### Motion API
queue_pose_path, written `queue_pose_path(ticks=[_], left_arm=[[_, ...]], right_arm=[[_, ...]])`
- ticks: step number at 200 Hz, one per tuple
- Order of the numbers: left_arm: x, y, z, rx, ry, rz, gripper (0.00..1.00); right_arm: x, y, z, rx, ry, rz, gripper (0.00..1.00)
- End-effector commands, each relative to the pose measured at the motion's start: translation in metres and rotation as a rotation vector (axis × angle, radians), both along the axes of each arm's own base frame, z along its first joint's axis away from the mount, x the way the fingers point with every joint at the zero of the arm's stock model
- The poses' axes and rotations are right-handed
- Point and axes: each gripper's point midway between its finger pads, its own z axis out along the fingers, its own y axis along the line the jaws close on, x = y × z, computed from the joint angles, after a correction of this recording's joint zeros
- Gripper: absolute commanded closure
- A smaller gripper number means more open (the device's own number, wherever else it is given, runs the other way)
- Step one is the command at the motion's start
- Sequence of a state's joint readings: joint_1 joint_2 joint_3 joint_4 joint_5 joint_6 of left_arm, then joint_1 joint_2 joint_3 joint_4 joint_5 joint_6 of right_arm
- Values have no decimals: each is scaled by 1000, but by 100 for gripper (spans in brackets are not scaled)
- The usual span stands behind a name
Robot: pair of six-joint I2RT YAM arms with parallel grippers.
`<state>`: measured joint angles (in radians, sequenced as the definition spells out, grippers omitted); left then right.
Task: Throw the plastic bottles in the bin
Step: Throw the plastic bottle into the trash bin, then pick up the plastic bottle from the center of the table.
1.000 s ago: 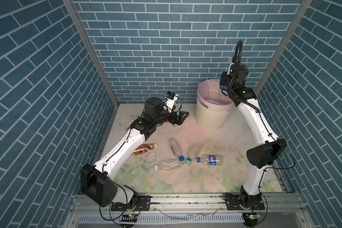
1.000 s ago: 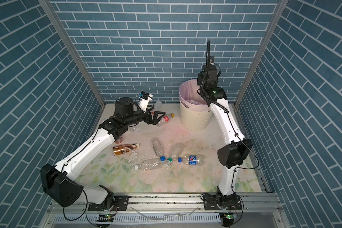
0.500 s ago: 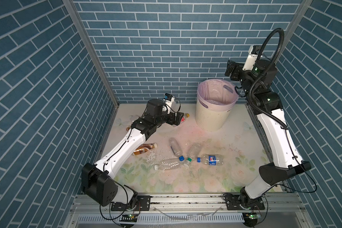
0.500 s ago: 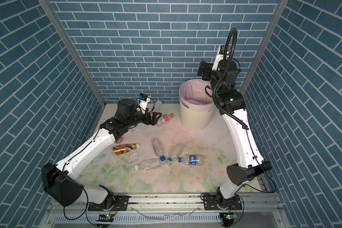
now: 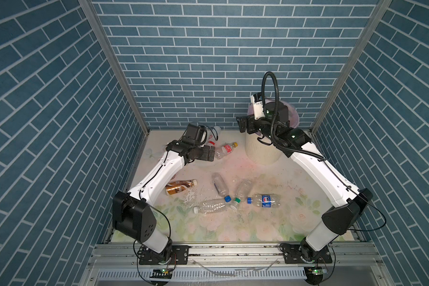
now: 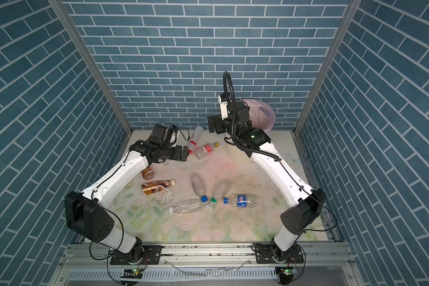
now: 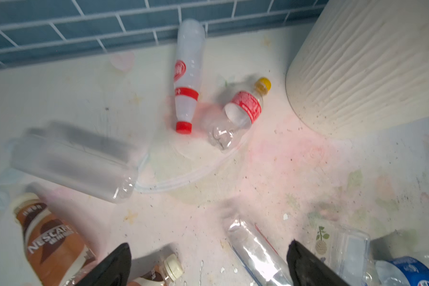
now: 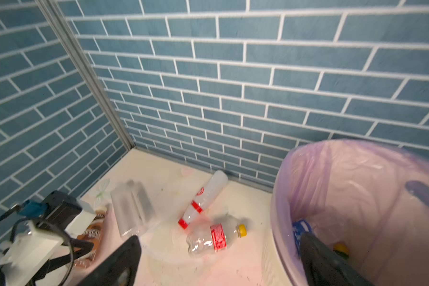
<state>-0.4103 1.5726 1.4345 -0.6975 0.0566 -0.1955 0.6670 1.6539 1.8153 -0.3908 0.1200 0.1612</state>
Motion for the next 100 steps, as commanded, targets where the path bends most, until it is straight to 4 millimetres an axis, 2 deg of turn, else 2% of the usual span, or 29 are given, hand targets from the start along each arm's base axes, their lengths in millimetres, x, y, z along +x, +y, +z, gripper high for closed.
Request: queue_pose_path(ticks=[1,27,55,100], left_arm=[[-26,-15,-37,-85,179,-28,1],[-35,-33,-61,-175,276,-19,1],[-43,-51,-85,-185,346,-20,1],[-48,-79,-115,-174,419,-33,1]], right_arm=[[-10,11,-39,-29,93,20,1],[-24,13,-62,-46,125,31,1],[-34,2,-78,-43,150,13,1],[-46,-16,-84,-40,143,-18,1]])
